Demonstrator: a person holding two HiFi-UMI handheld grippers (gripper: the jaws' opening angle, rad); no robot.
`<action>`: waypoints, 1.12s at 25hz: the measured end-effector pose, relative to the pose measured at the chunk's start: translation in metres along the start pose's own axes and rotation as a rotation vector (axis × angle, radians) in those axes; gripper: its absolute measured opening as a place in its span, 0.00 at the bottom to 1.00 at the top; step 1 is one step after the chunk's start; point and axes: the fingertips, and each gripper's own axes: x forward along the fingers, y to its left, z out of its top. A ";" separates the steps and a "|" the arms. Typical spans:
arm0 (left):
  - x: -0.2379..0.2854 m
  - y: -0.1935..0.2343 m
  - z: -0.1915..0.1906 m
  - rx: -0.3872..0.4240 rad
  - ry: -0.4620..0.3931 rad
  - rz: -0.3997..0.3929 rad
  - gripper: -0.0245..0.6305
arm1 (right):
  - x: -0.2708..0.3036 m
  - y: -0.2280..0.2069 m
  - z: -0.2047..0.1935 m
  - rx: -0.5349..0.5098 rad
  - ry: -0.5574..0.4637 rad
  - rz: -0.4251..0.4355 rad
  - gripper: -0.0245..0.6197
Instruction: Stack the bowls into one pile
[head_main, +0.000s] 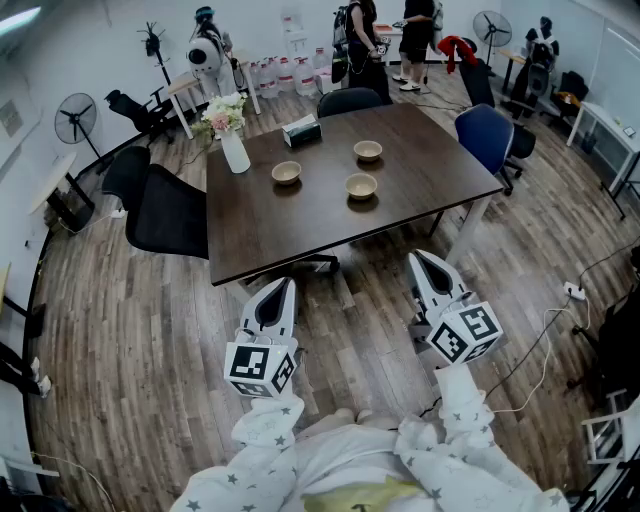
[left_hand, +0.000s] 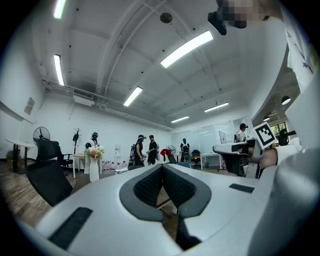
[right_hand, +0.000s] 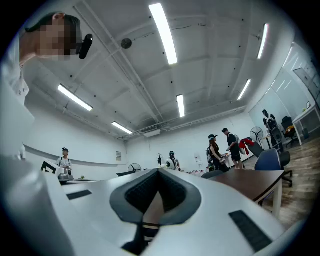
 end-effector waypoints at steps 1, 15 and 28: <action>0.001 0.001 0.000 -0.001 0.002 0.001 0.07 | 0.001 -0.001 0.000 -0.001 0.000 0.000 0.07; 0.021 0.002 -0.004 -0.011 -0.004 0.019 0.07 | 0.007 -0.029 -0.002 -0.003 -0.012 -0.014 0.07; 0.038 -0.016 -0.024 -0.035 0.039 0.029 0.08 | -0.002 -0.064 -0.023 0.043 0.029 -0.047 0.07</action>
